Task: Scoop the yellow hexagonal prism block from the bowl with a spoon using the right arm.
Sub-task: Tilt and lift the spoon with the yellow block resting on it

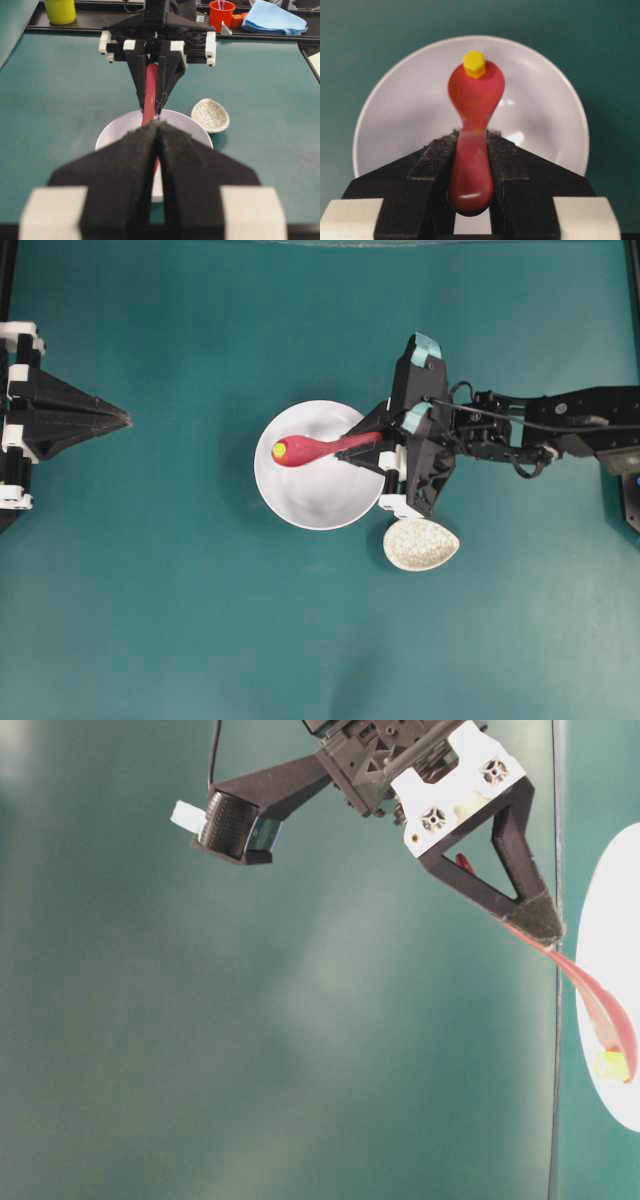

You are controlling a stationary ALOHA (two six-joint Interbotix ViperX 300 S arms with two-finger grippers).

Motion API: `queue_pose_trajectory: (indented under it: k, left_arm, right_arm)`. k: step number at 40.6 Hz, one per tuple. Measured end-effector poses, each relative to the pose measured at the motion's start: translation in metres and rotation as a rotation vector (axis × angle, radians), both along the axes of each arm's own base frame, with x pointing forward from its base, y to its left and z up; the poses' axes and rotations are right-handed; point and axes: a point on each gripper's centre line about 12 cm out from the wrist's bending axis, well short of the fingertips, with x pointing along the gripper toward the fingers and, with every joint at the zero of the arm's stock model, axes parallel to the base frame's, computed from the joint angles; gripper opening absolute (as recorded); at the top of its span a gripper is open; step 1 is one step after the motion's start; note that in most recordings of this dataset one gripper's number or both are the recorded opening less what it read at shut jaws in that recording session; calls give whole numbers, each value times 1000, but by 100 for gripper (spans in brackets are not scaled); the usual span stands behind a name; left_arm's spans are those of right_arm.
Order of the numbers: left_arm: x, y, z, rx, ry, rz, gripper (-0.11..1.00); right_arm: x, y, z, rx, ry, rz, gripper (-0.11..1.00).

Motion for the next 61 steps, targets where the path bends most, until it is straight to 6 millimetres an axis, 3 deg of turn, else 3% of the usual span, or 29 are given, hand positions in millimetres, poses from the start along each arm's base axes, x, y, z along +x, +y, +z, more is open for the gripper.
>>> queue_pose_trajectory:
  k: [18, 61]
  left_arm:
    - [0, 0, 0, -2, 1, 2, 1]
    - [0, 0, 0, -1, -2, 2, 1]
  right_arm:
    - [-7, 1, 10, -20, -108, -21, 24]
    - [-54, 10, 35, -41, -344, -37, 24]
